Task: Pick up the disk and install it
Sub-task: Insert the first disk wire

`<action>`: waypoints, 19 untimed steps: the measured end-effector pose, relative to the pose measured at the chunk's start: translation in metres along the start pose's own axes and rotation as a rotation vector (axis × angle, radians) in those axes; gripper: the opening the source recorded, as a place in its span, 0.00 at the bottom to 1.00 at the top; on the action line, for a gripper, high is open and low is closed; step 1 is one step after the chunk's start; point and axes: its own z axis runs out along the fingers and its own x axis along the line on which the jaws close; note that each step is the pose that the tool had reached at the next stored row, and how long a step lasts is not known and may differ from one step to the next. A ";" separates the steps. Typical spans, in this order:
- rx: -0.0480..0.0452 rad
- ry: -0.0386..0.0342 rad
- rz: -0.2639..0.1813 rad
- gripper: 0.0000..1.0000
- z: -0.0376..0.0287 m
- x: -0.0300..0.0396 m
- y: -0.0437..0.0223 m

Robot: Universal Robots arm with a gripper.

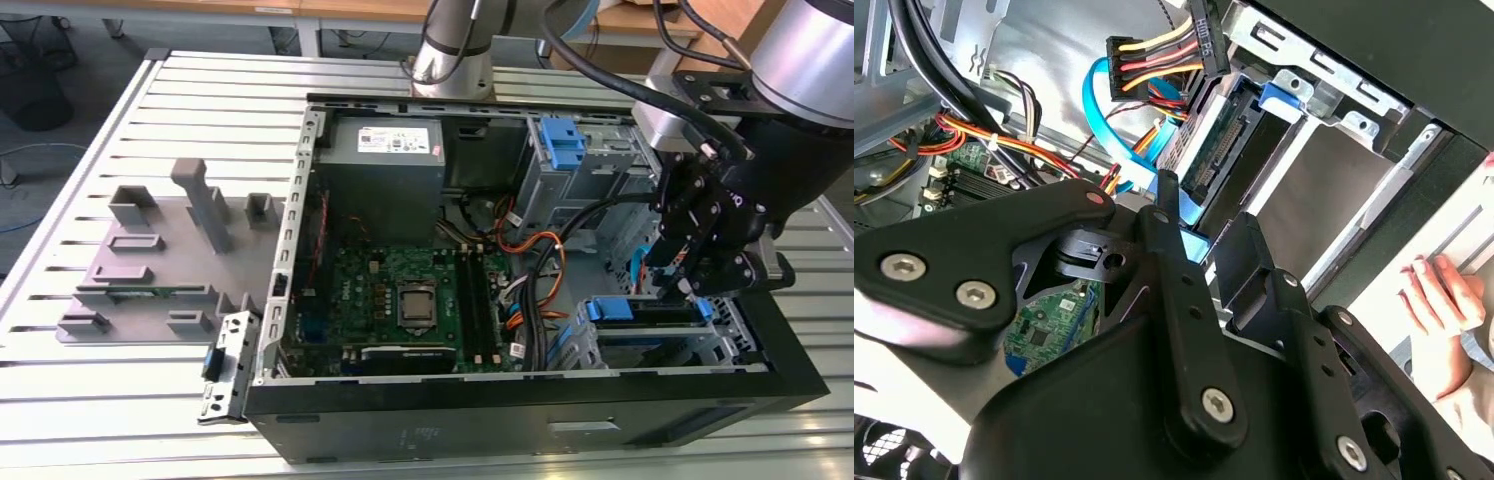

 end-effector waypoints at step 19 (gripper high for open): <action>0.0000 -0.0001 0.000 0.16 0.0006 0.0000 0.0000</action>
